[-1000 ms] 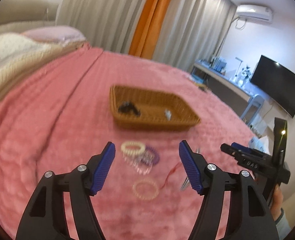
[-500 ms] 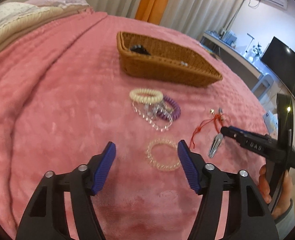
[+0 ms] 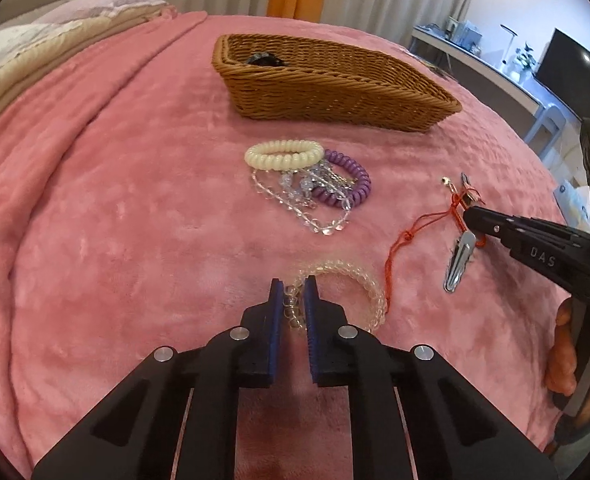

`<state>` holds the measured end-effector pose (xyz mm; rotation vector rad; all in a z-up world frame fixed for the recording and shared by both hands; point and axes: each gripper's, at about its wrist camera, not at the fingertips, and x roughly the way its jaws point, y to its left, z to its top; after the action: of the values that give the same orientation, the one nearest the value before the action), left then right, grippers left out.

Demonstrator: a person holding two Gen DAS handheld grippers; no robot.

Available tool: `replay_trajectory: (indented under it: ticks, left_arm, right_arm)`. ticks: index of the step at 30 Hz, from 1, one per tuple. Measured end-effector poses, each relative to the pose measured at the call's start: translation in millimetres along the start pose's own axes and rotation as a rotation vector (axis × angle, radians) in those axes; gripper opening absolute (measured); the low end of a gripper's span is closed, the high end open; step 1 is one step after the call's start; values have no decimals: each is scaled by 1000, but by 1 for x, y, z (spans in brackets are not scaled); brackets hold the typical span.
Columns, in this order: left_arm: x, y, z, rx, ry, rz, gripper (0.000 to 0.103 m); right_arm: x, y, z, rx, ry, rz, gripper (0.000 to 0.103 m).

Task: Organize jewelry
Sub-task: 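Grasp the clear beaded bracelet with the left tool while the right grasps the red string, then carry the bracelet and red string into the basket and release both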

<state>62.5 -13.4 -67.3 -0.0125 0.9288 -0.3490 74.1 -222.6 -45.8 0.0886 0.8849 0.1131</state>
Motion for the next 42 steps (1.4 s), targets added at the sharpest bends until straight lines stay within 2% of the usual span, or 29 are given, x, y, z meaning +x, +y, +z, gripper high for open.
replay_trajectory:
  ticks: [14, 24, 30, 35, 42]
  left_arm:
    - [-32, -8, -2, -8, -88, -66, 8]
    - [-83, -17, 17, -19, -250, -77, 8]
    - [-116, -26, 45, -9, -336, -83, 8]
    - [-134, -40, 83, 33, -395, -80, 8]
    - [-127, -52, 142, 36, -414, -39, 8]
  right_arm:
    - [-44, -8, -8, 25, -82, 44, 3]
    - [-86, 5, 2, 19, -172, 88, 3]
    - [-113, 14, 26, 8, -247, 88, 3]
    - [-131, 20, 55, -14, -305, 82, 3]
    - [-115, 18, 109, -17, -301, 46, 3]
